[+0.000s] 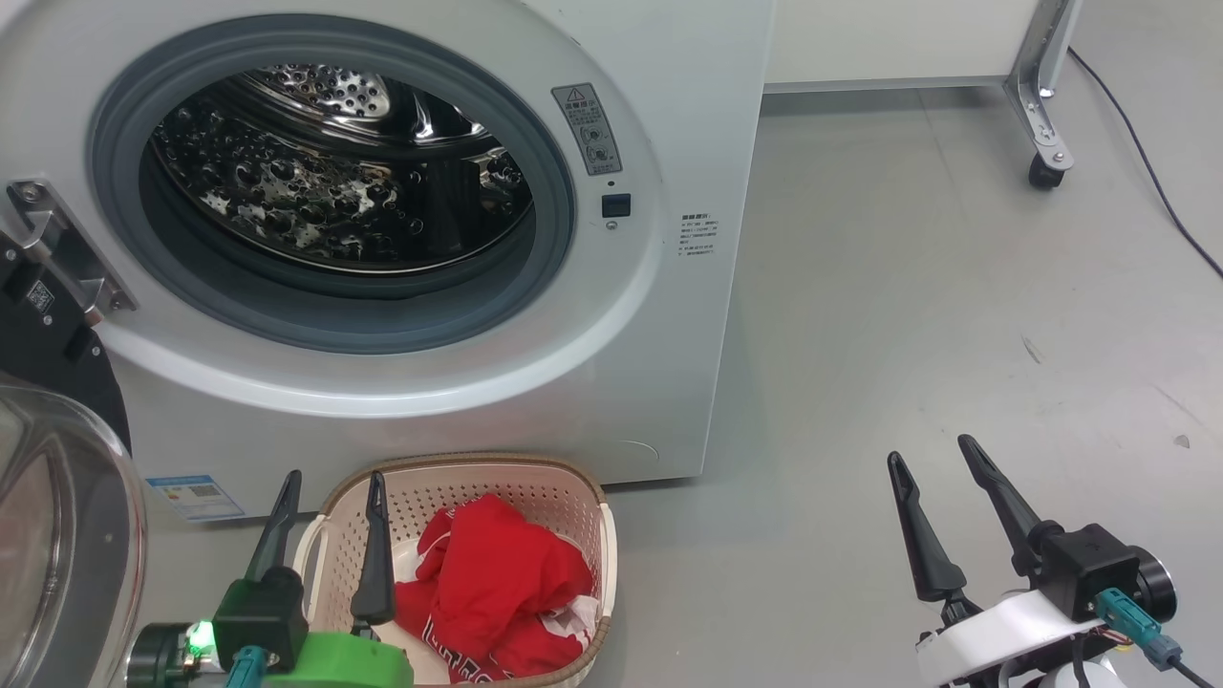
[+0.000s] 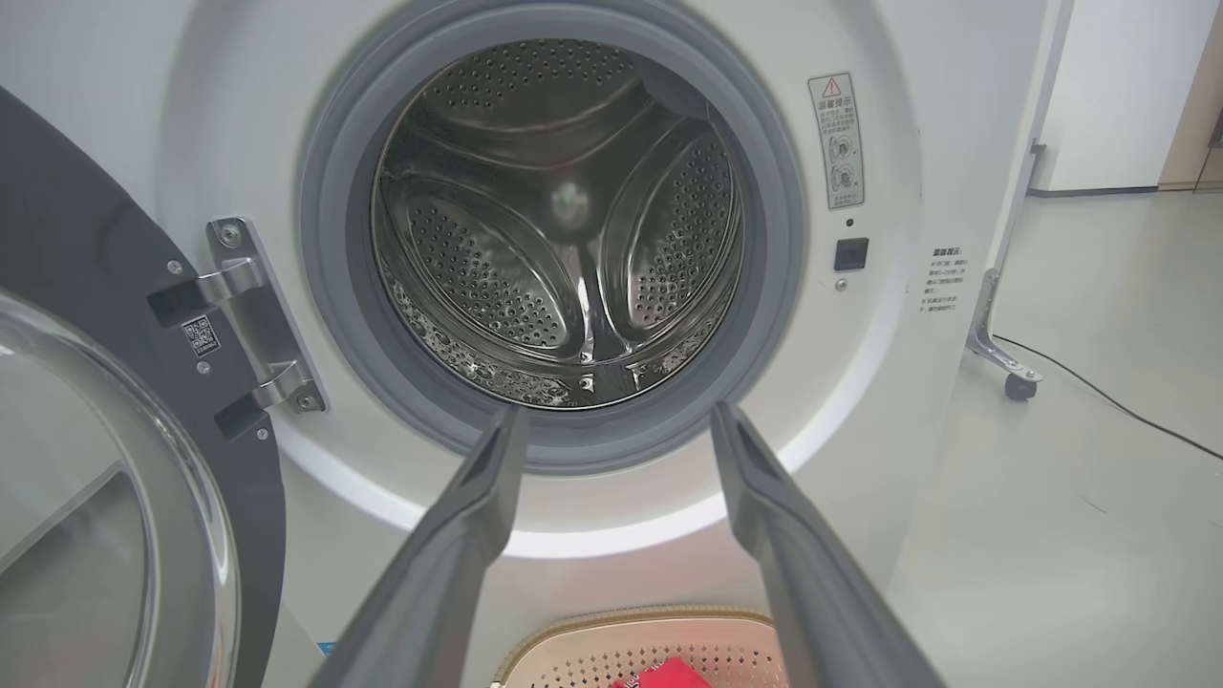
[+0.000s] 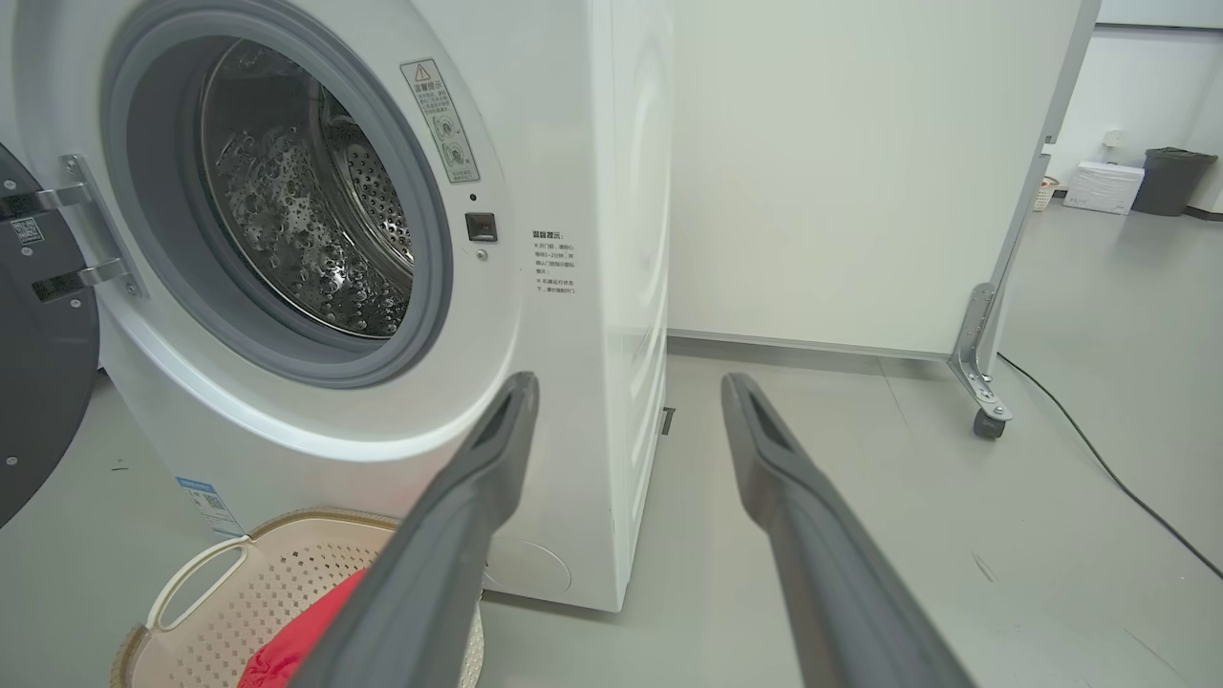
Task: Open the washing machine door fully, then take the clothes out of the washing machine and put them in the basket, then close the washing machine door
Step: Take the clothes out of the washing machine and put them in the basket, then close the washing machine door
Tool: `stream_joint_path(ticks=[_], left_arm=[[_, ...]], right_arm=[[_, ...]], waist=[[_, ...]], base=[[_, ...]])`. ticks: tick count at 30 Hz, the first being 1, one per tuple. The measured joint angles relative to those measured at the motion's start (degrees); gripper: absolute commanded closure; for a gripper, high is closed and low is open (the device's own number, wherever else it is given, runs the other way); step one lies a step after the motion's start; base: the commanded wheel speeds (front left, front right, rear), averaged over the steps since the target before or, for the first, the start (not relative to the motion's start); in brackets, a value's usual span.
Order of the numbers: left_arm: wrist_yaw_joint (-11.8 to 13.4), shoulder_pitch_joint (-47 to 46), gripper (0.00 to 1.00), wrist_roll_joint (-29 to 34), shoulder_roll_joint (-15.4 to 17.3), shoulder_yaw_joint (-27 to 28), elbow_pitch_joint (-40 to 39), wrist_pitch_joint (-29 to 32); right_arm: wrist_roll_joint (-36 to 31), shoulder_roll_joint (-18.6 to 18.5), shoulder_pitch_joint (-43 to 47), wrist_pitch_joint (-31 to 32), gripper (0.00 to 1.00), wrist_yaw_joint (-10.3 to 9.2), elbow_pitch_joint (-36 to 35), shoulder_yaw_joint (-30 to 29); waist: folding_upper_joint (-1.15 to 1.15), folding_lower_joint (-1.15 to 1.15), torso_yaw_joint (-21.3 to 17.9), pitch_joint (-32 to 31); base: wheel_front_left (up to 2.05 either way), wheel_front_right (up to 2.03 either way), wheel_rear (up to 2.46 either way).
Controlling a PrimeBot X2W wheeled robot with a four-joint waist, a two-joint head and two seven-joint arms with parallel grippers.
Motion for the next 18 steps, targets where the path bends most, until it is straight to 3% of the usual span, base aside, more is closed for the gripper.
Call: stream_joint_path(ticks=[18], left_arm=[[0.0, 2.5, 0.0, 0.4, 0.1, -0.4, -3.7, 1.6]], right_arm=[[-0.4, 0.1, 1.1, 0.0, 0.0, -0.44, -0.2, 0.1]], waist=[[0.0, 0.0, 0.2, -0.6]], base=[[0.0, 0.0, 0.0]])
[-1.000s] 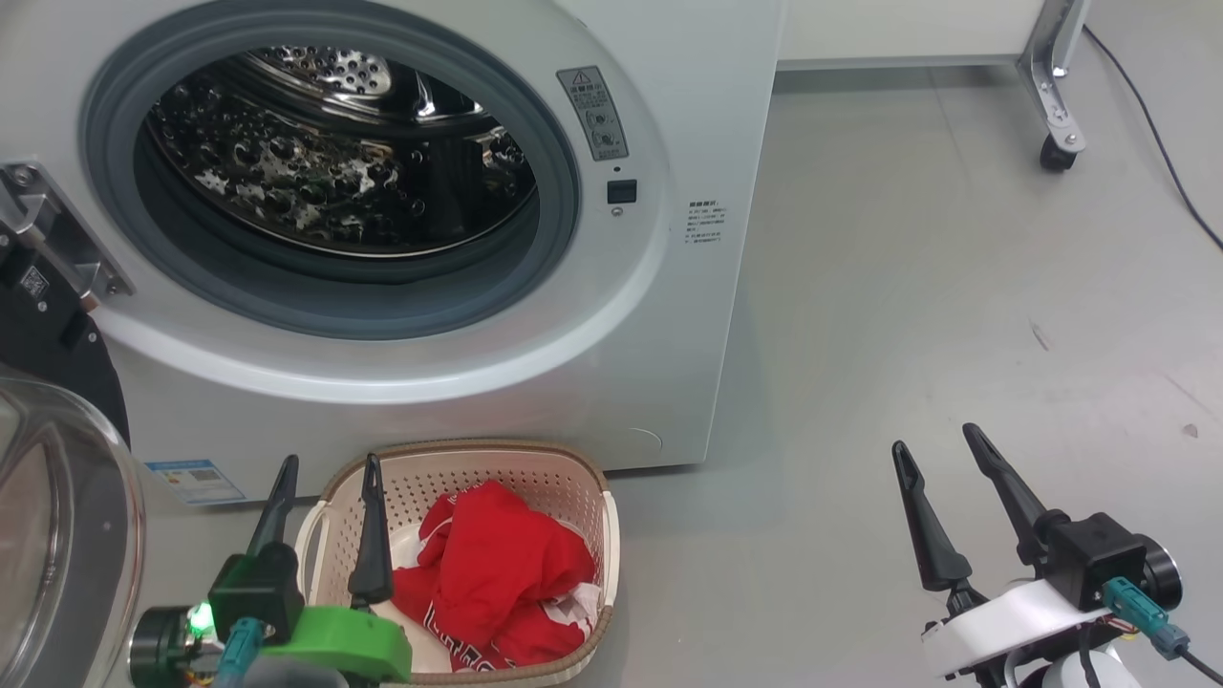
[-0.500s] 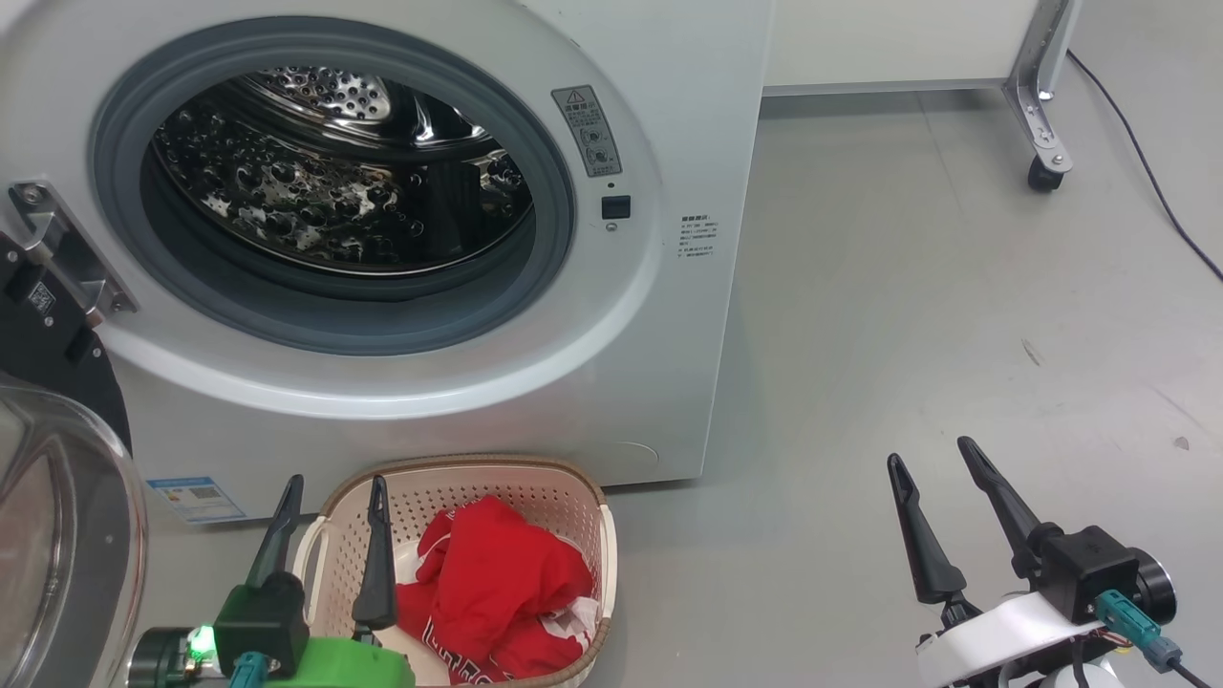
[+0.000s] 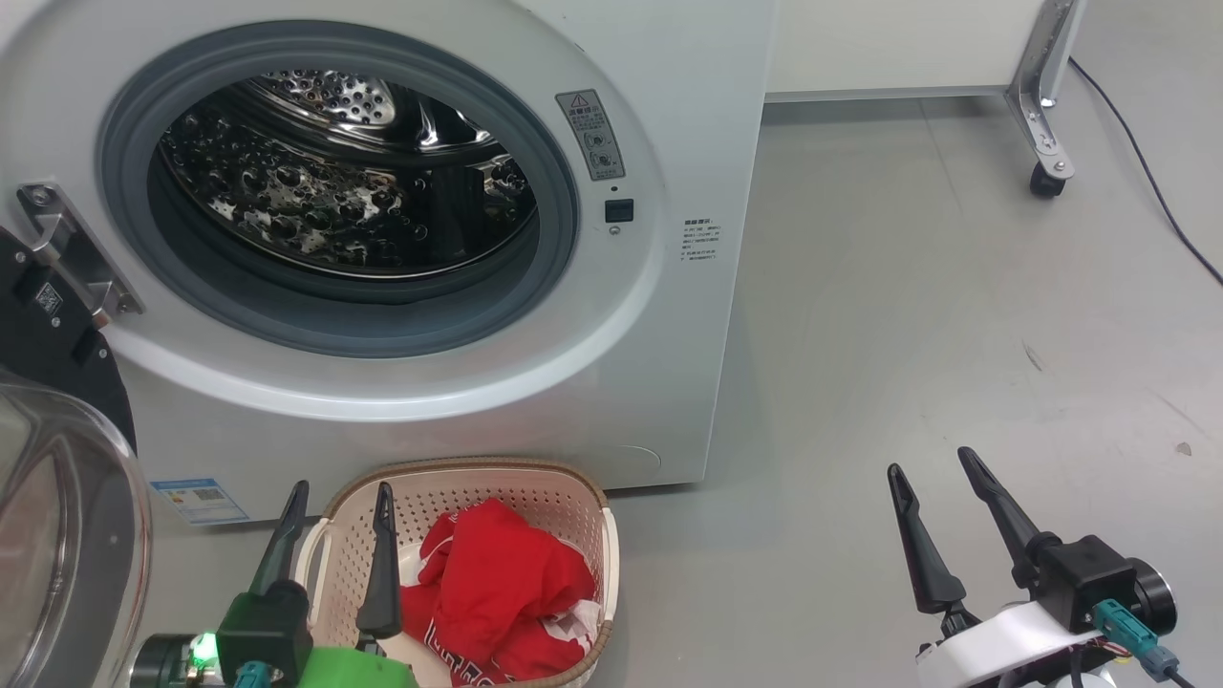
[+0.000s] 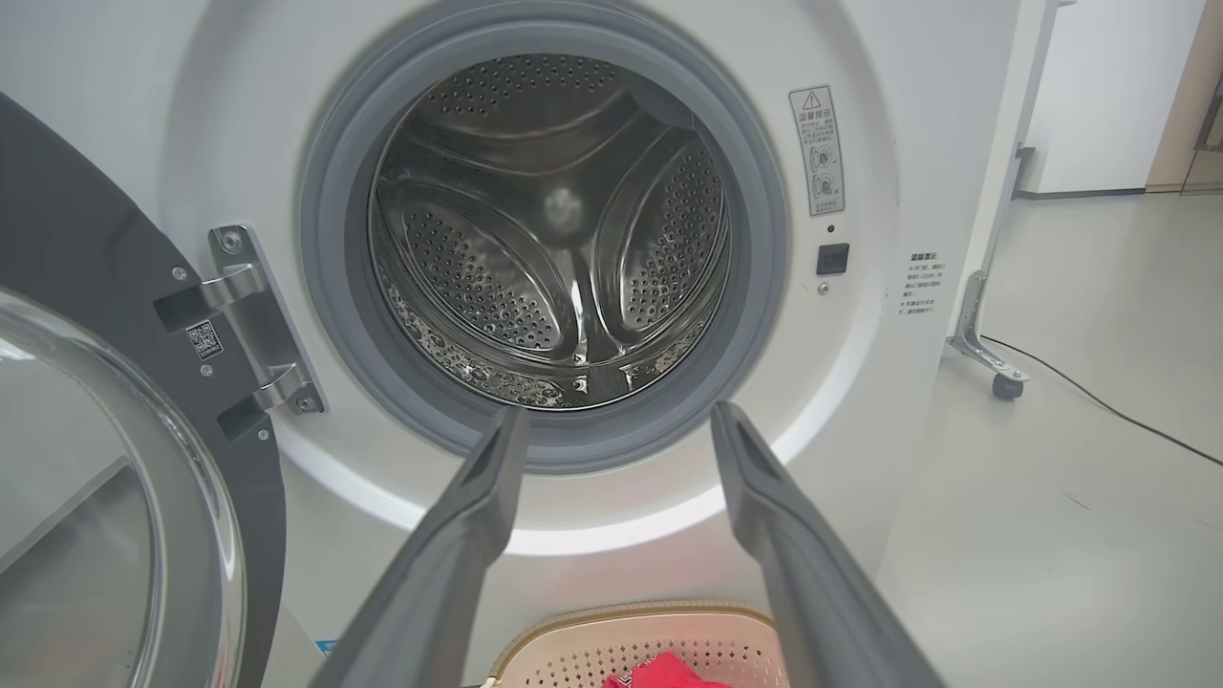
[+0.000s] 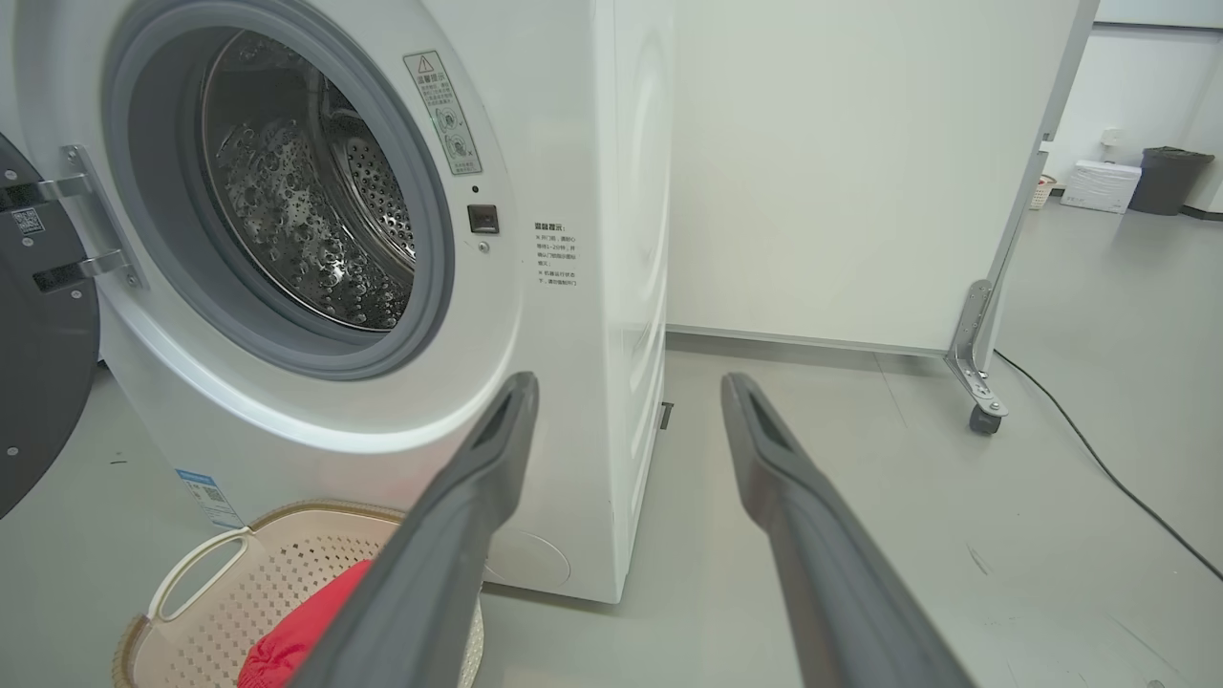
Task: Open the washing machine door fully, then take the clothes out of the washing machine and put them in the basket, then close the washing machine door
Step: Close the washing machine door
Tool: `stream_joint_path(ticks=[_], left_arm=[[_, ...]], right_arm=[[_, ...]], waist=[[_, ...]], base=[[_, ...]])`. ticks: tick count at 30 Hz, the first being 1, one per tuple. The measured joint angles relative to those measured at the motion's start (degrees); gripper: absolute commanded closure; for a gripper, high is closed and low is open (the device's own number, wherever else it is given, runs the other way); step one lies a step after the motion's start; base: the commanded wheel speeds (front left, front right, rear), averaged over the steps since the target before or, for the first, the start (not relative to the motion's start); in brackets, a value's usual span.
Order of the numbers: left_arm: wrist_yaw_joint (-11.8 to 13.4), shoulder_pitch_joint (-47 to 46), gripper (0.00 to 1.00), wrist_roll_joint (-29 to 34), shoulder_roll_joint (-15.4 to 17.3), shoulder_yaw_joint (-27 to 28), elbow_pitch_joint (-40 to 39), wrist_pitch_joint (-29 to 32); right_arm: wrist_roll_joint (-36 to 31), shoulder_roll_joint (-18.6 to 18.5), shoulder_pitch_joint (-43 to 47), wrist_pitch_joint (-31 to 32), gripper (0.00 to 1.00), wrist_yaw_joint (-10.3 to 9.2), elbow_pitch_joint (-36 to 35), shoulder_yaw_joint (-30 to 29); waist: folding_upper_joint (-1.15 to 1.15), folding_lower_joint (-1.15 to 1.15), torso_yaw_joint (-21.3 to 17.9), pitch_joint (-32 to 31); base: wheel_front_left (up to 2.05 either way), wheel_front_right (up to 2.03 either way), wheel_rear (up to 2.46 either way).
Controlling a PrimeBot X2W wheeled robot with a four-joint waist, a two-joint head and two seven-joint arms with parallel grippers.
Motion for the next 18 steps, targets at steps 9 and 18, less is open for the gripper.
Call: stream_joint_path(ticks=[9, 18], left_arm=[[0.0, 0.9, 0.0, 0.0, 0.0, -0.1, -1.2, 1.0], [0.0, 1.0, 0.0, 0.1, 0.0, -0.1, -1.8, 1.9]], right_arm=[[0.0, 0.0, 0.0, 0.0, 0.0, -0.01, 0.0, 0.0], [-0.1, 0.2, 0.0, 0.0, 0.0, -0.04, 0.0, 0.0]], waist=[[0.0, 0.0, 0.1, -0.2], [0.0, 0.0, 0.1, -0.4]], base=[[-0.05, 0.05, 0.0], [-0.37, 0.37, 0.0]])
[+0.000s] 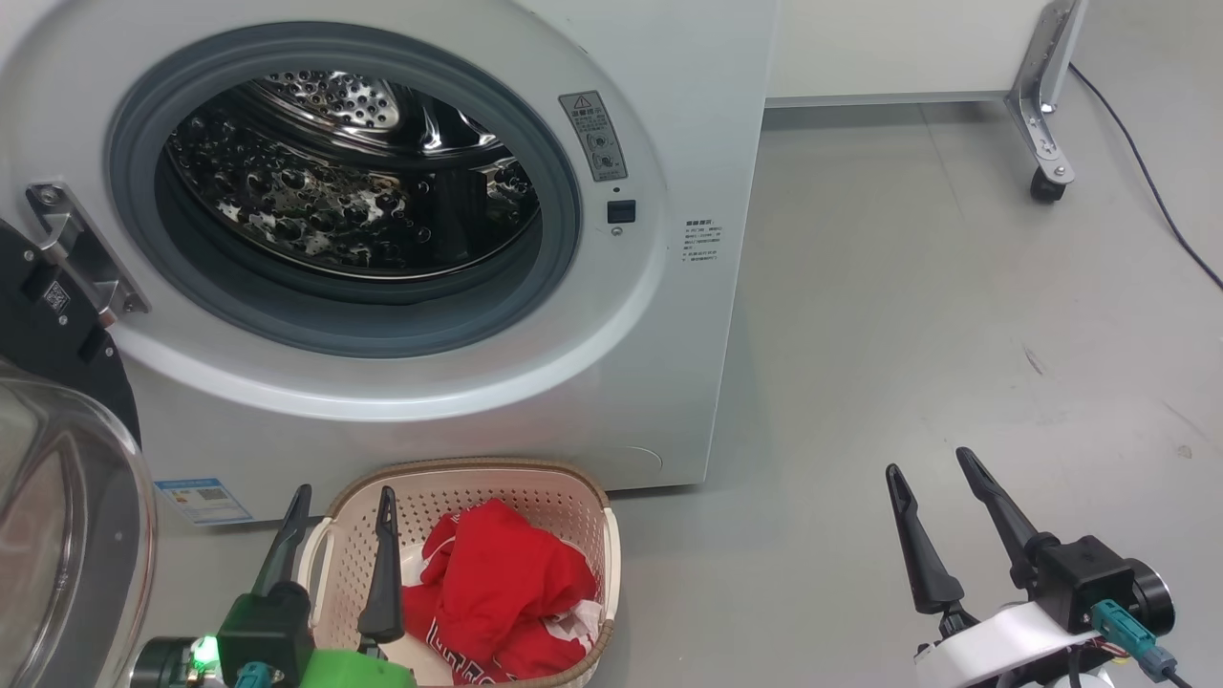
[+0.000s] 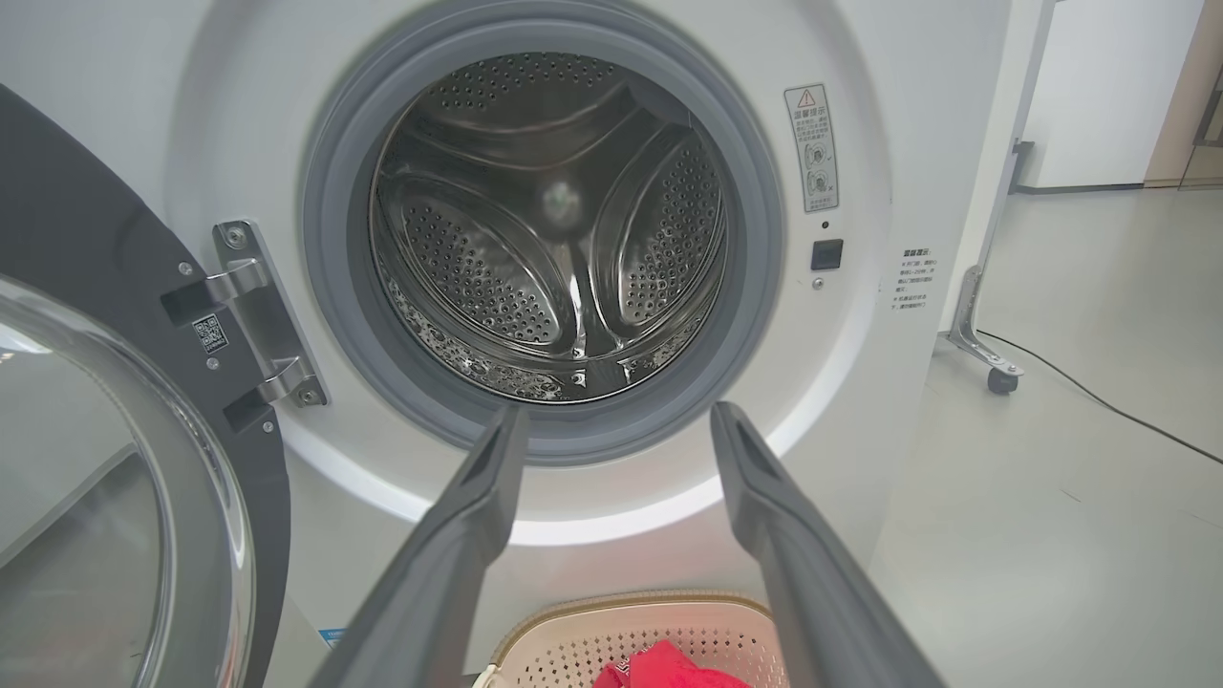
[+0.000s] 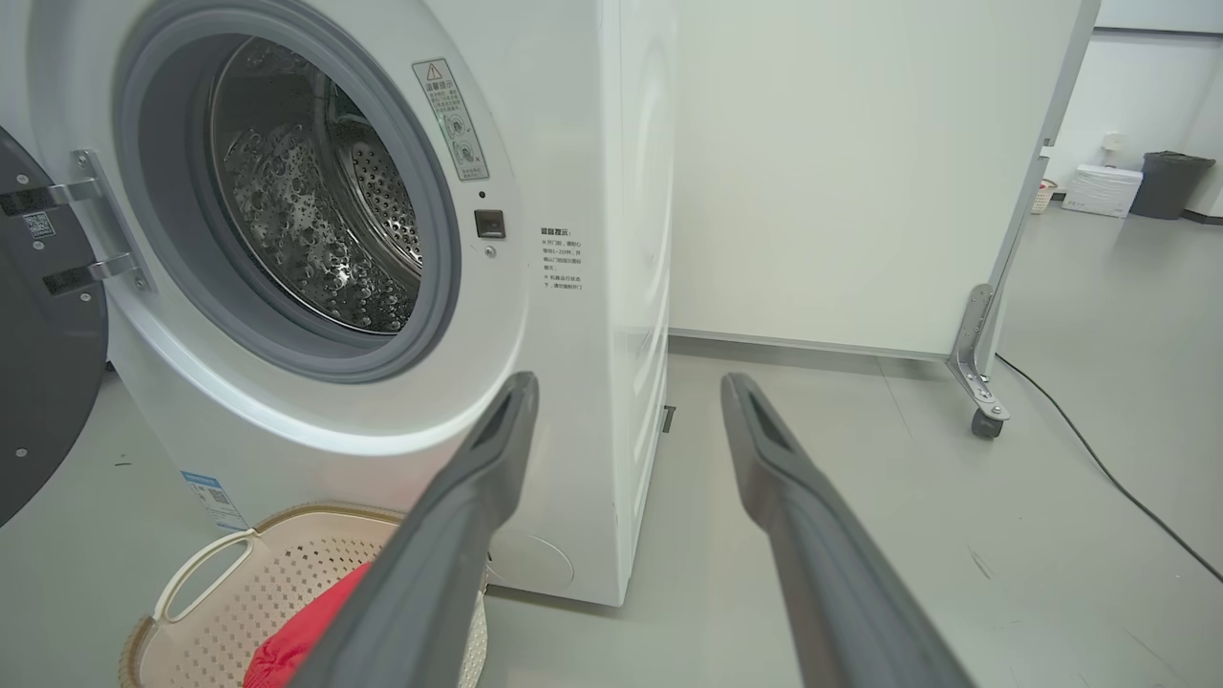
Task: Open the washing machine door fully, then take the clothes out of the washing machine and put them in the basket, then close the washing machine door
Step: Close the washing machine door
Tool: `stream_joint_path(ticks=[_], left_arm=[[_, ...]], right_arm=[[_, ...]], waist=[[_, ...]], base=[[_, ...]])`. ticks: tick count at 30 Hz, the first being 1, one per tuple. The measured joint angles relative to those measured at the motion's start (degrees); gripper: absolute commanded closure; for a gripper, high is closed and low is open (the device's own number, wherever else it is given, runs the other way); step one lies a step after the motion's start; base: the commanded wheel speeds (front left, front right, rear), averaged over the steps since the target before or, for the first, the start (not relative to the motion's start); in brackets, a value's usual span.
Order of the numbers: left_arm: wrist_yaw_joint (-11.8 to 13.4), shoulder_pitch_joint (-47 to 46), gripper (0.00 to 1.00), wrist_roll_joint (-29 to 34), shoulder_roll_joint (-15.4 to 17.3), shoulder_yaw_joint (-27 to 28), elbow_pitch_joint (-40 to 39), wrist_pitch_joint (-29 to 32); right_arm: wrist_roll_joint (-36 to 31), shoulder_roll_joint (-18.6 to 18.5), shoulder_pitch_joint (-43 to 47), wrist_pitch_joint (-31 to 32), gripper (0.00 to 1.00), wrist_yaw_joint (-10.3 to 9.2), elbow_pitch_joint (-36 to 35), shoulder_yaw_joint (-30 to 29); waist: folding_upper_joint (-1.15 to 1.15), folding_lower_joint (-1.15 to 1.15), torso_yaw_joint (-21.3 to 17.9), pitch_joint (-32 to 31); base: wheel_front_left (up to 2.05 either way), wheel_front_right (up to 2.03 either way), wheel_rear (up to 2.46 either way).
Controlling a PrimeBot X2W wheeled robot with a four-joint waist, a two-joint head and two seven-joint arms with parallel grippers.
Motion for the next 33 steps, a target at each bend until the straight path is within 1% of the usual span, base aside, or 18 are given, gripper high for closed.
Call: stream_joint_path(ticks=[13, 33], left_arm=[[0.0, 0.0, 0.0, 0.5, 0.0, 0.1, -1.7, 0.6], [0.0, 0.0, 0.0, 1.0, 0.1, -0.6, -3.1, 1.1]], right_arm=[[0.0, 0.1, 0.0, 0.0, 0.0, -0.03, -0.1, -0.1], [0.0, 0.0, 0.0, 0.0, 0.0, -0.02, -0.2, -0.4]], waist=[[0.0, 0.0, 0.2, 0.7], [0.0, 0.0, 0.7, 1.4]], base=[[-0.8, 0.8, 0.0], [-1.26, 1.26, 0.0]])
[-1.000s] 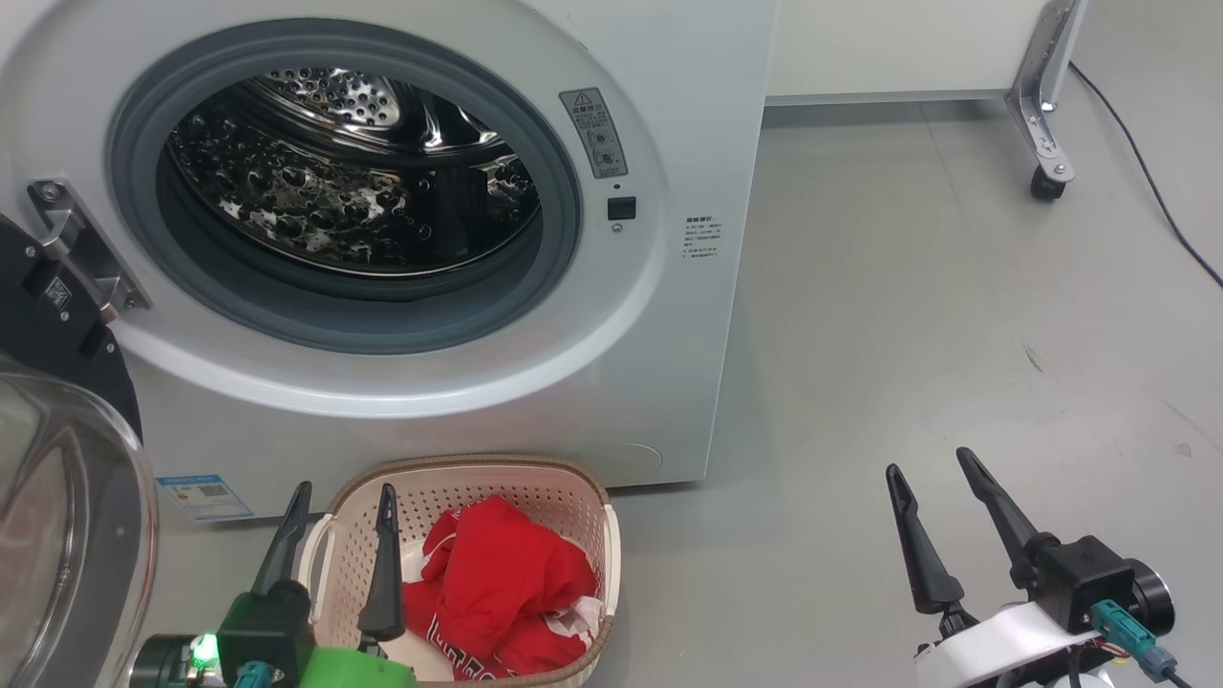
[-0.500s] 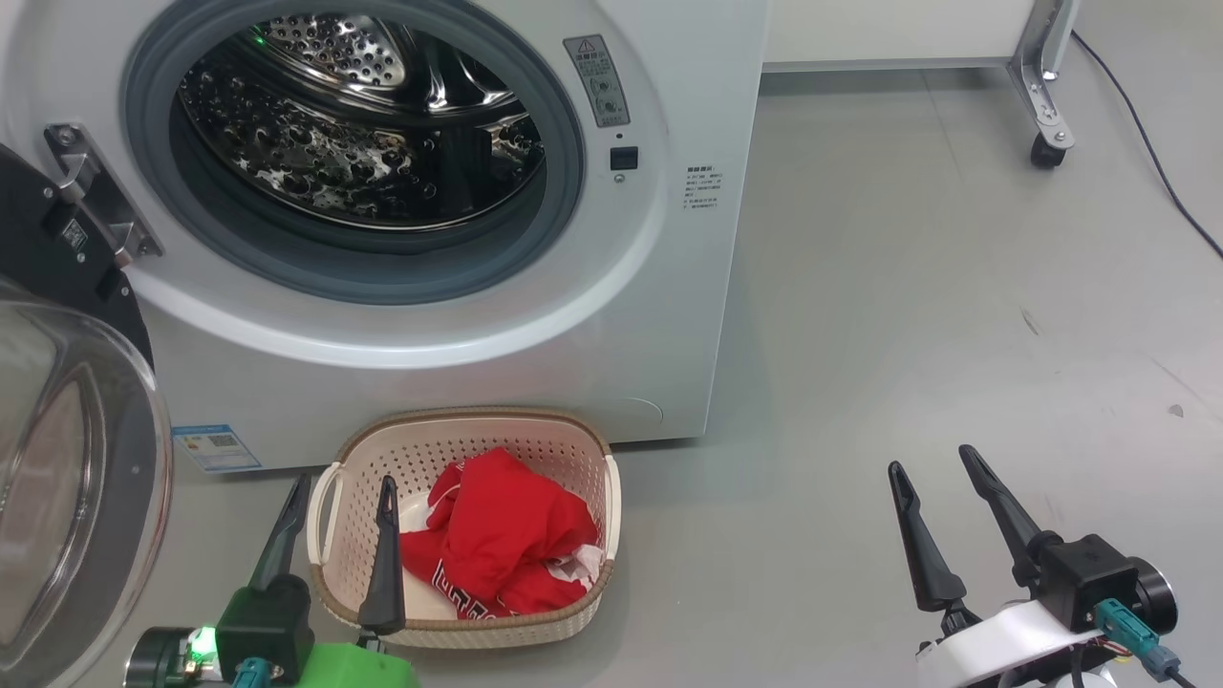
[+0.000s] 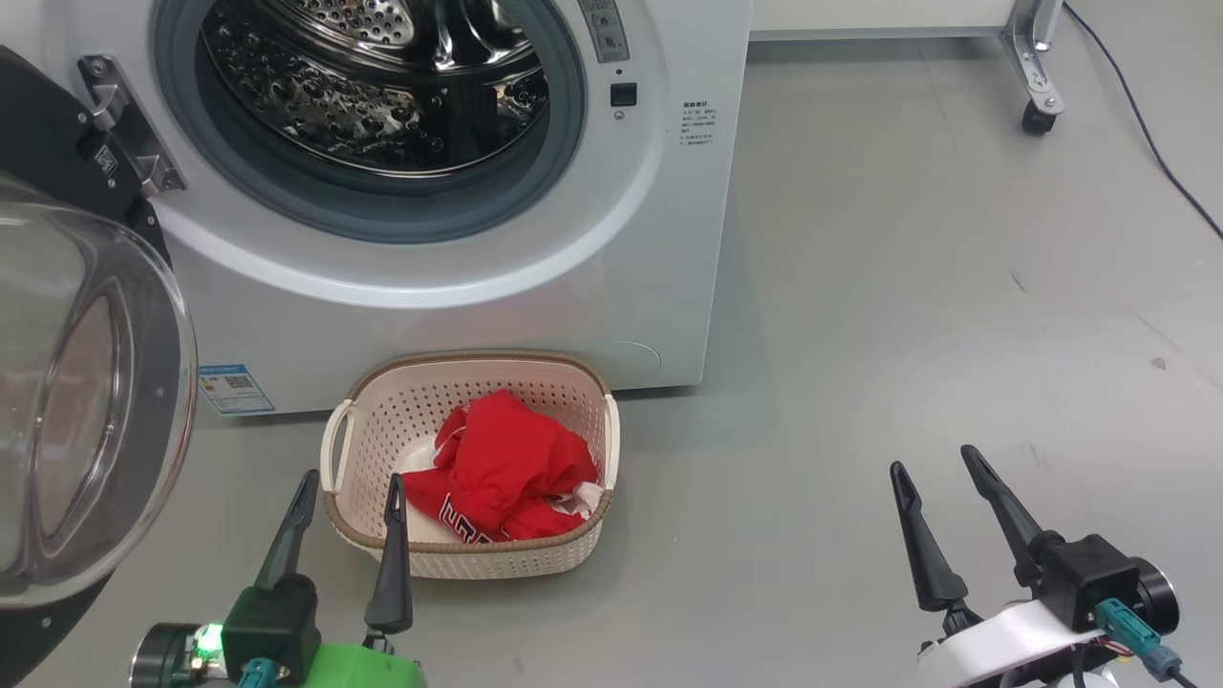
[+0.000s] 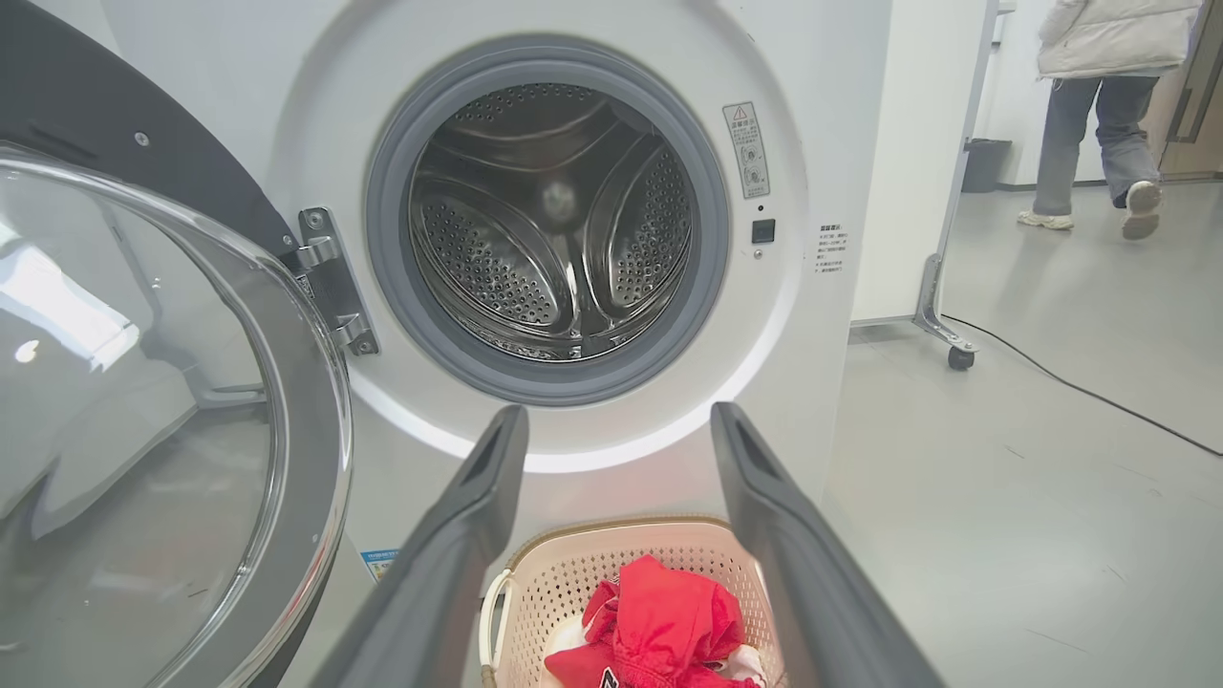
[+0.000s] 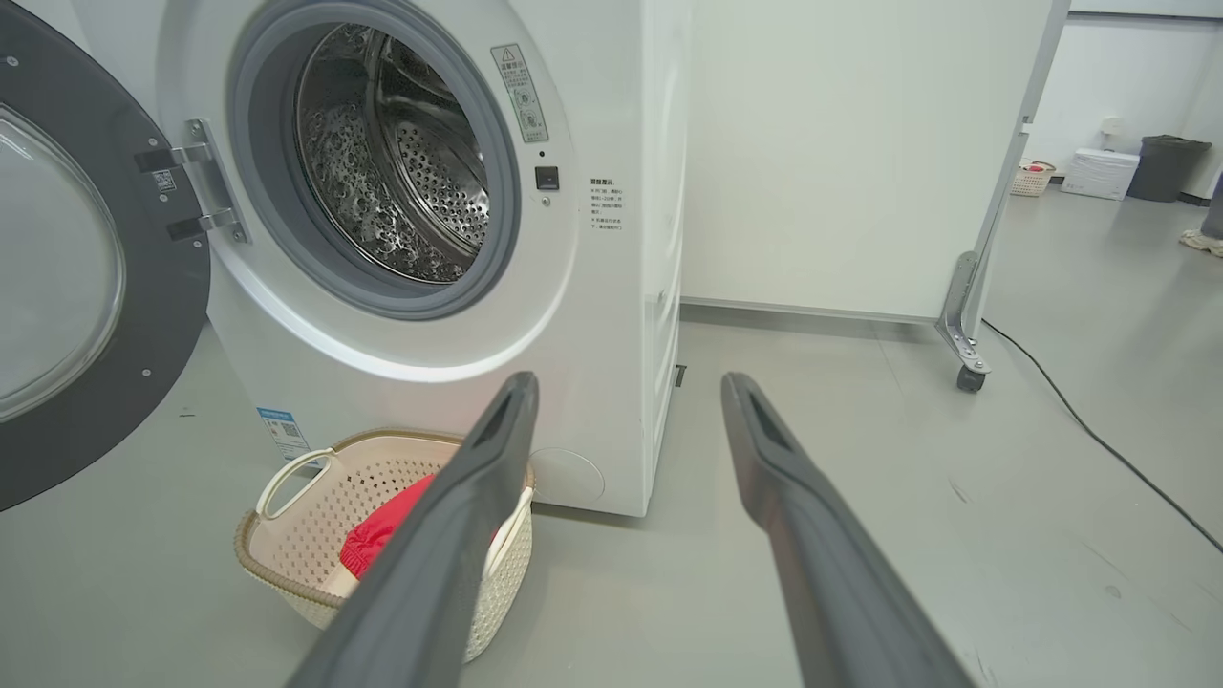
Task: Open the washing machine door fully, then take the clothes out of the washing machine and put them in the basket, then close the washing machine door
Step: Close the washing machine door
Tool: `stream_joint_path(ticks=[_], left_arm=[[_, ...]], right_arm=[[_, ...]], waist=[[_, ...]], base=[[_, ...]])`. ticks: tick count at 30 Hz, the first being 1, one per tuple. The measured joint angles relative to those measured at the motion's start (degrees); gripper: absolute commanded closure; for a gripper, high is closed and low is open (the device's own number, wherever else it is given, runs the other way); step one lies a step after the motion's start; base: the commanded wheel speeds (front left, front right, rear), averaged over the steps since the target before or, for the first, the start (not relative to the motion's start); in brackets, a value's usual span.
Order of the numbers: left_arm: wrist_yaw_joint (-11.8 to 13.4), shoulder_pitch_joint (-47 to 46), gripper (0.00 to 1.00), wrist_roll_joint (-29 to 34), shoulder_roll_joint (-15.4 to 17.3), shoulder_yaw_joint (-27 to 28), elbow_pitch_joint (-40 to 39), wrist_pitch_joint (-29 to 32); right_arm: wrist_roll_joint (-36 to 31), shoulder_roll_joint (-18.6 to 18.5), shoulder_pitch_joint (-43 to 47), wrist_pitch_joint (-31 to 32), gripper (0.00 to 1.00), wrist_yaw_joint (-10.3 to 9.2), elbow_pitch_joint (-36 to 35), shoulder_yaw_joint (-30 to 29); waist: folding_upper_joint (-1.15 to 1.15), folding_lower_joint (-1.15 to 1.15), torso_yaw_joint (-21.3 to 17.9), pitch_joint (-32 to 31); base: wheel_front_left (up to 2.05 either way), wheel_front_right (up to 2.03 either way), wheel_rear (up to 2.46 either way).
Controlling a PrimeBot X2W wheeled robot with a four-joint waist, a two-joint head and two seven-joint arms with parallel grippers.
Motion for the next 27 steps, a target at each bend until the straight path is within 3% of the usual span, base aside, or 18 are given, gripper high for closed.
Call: stream_joint_path(ticks=[14, 27], left_arm=[[0.0, 0.0, 0.0, 0.0, 0.0, -0.1, -0.3, -0.1], [0.0, 0.0, 0.0, 0.0, 0.0, -0.1, -0.4, -0.1]], right_arm=[[0.0, 0.0, 0.0, 0.0, 0.0, 0.0, 0.2, 0.0], [-0.2, 0.1, 0.0, 0.0, 0.0, -0.01, 0.3, -0.2]], waist=[[0.0, 0.0, -0.2, -0.4], [0.0, 0.0, 0.3, -0.7]], base=[[-0.75, 0.75, 0.0], [-0.21, 0.21, 0.0]])
